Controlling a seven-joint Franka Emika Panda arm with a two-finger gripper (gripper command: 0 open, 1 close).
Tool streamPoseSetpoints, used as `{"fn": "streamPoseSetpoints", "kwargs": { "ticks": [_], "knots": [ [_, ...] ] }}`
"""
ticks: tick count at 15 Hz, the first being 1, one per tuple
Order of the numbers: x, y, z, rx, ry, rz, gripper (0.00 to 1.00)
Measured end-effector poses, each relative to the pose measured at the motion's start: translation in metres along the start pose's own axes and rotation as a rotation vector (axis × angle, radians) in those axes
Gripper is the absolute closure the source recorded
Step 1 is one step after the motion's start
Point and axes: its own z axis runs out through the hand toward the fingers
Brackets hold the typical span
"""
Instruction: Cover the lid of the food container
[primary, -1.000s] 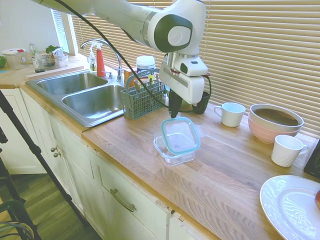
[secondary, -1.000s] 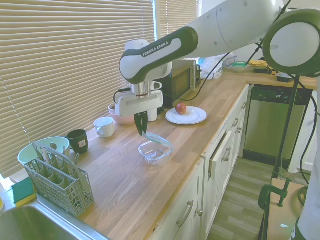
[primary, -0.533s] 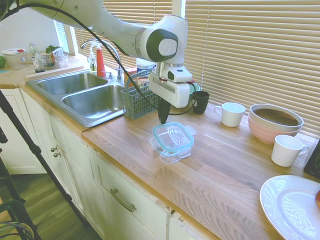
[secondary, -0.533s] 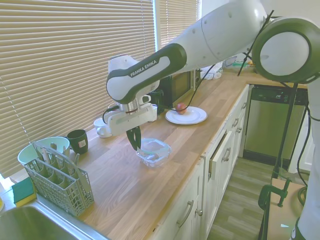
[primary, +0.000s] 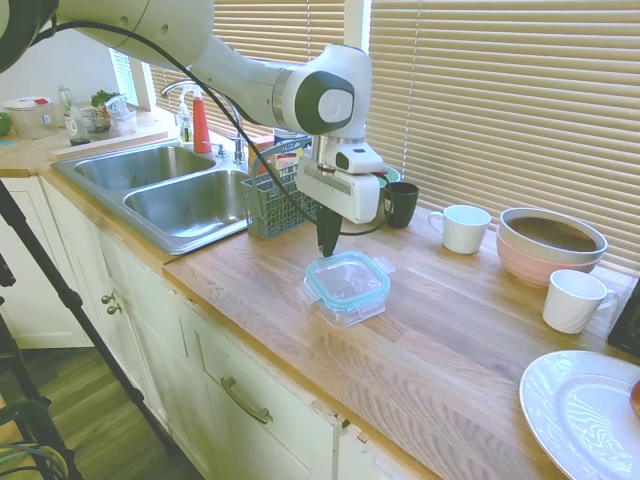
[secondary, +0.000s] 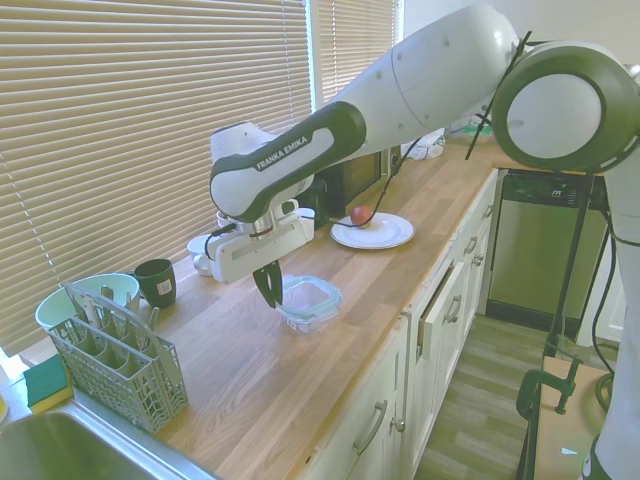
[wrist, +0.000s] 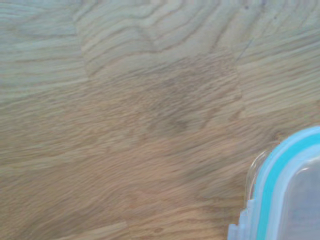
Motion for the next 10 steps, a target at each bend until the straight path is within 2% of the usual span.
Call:
{"fn": "streamPoseSetpoints", "kwargs": {
  "ticks": [7,8,10],
  "knots": [
    [0.013,-0.005,0.005,-0.001,0.001,-0.002,1.00],
    [0.014,-0.005,0.005,-0.004,-0.001,-0.002,0.00],
    [0.015,-0.004,0.005,-0.010,-0.006,-0.008,0.00]
  ]
}}
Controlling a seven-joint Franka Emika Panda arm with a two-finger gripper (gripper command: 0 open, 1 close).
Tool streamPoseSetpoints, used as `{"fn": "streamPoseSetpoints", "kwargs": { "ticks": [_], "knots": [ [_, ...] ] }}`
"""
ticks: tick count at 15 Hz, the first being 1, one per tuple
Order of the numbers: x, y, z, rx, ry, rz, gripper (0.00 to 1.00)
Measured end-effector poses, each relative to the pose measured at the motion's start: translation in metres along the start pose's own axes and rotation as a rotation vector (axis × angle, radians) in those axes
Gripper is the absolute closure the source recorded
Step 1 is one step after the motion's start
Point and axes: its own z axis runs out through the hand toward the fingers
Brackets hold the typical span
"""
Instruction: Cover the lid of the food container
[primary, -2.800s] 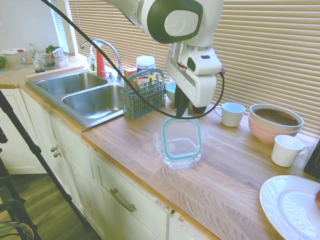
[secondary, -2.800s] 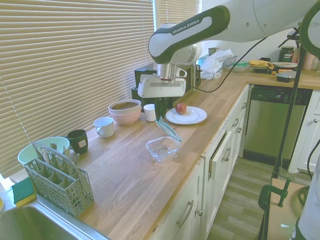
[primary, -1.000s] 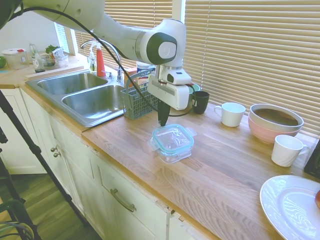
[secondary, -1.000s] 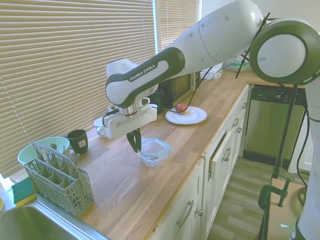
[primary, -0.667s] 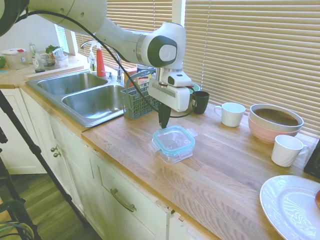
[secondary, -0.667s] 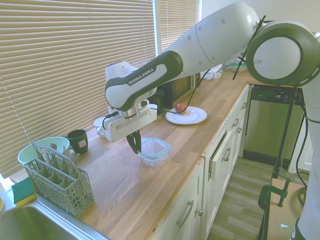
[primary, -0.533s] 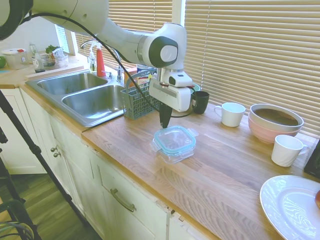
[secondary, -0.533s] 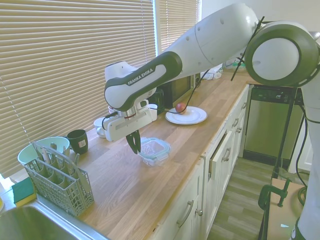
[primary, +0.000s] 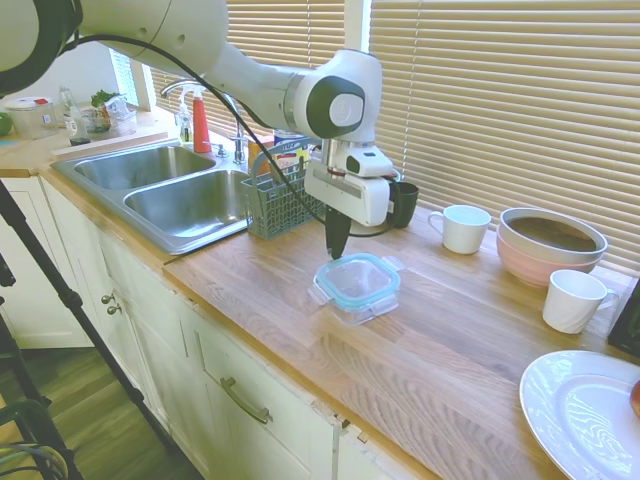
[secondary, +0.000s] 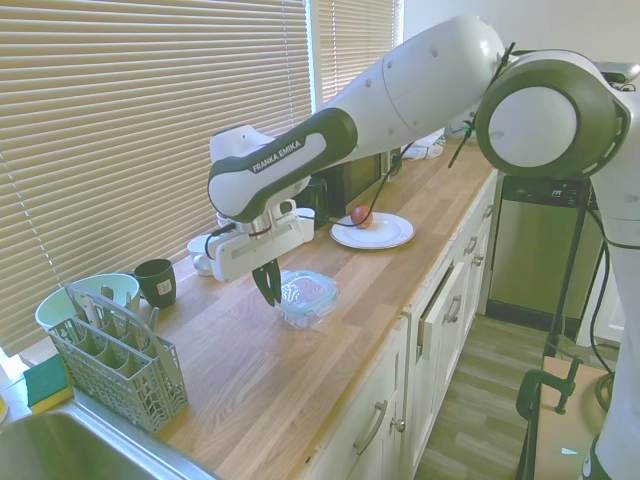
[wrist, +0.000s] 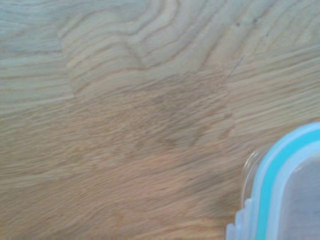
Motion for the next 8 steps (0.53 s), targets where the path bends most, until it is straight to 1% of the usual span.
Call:
{"fn": "streamPoseSetpoints", "kwargs": {
  "ticks": [3,6,8],
  "knots": [
    [0.0009,0.0013,0.0006,-0.005,-0.003,-0.017,0.00],
    [-0.0003,0.0042,0.0032,-0.033,-0.013,-0.063,0.00],
    [0.0000,0.0062,0.0044,-0.054,-0.007,-0.096,0.00]
  ]
}}
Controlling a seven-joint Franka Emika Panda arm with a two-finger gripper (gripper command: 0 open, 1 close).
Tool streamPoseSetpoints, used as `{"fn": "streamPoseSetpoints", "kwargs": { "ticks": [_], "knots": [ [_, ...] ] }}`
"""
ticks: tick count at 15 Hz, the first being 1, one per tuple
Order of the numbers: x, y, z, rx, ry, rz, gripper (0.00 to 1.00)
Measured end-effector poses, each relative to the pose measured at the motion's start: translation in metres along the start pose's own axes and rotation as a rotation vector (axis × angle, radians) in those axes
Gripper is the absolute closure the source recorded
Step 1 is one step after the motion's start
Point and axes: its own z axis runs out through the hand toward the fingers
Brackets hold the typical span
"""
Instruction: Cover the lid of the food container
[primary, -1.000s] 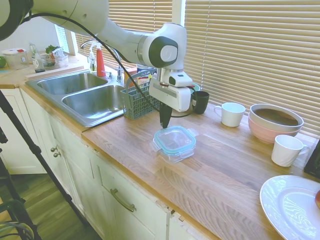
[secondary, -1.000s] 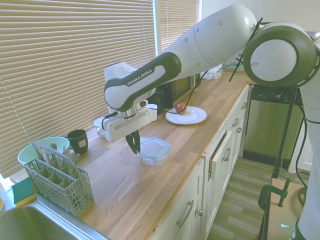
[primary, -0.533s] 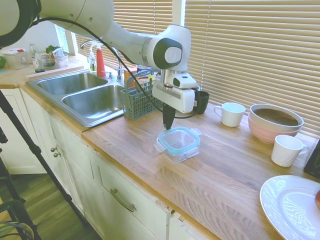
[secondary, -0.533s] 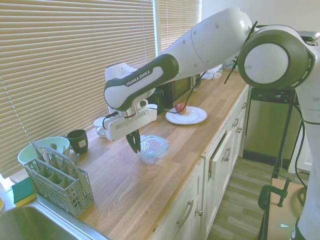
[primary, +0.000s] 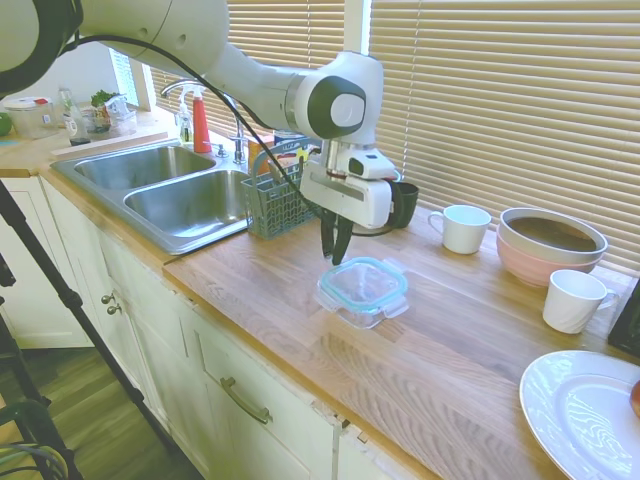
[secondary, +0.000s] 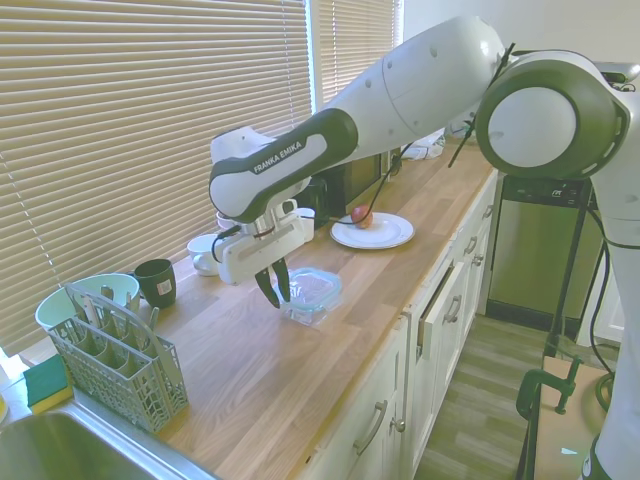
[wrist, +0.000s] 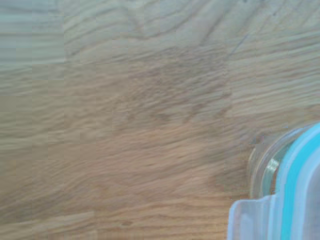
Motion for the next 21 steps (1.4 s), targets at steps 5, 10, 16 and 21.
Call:
{"fn": "streamPoseSetpoints", "kwargs": {
  "ticks": [5,10,16,21],
  "knots": [
    [0.000,0.004,-0.005,-0.011,0.014,-0.053,0.00],
    [-0.003,0.008,-0.014,0.003,0.020,-0.081,0.00],
    [-0.038,0.076,-0.056,0.097,0.042,-0.123,0.00],
    [-0.081,0.152,-0.058,0.158,0.057,-0.098,0.00]
  ]
}}
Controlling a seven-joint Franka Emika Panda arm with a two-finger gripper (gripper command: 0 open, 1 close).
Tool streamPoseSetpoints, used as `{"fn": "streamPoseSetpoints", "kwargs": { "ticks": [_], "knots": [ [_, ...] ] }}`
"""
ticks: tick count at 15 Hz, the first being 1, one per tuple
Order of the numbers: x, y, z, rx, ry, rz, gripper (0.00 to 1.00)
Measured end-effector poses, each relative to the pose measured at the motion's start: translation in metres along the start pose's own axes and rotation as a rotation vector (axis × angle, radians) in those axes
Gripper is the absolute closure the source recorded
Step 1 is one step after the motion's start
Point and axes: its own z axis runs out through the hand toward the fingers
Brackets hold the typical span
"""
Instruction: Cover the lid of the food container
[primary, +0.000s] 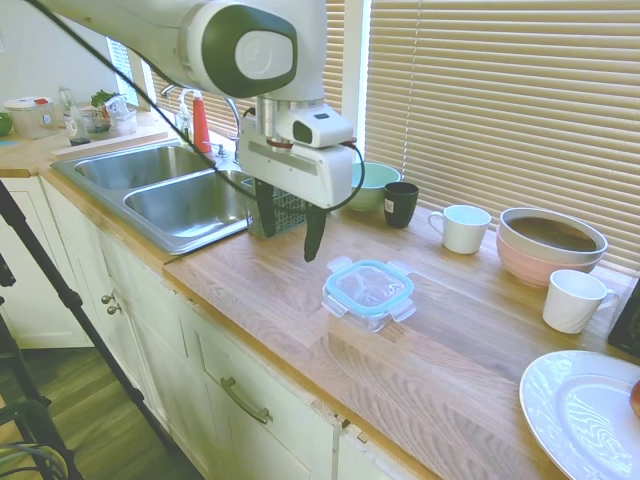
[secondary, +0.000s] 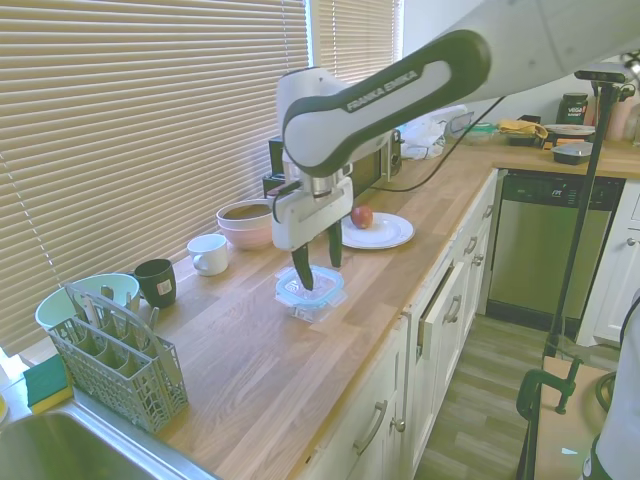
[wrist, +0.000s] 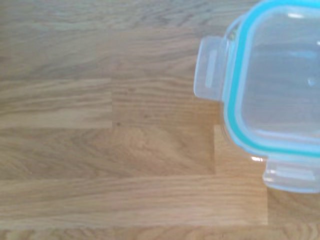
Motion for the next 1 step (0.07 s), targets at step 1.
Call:
{"fn": "streamPoseSetpoints", "kwargs": {
  "ticks": [1],
  "knots": [
    [-0.0073,0.0117,0.0014,0.004,0.000,0.006,0.00]
  ]
}}
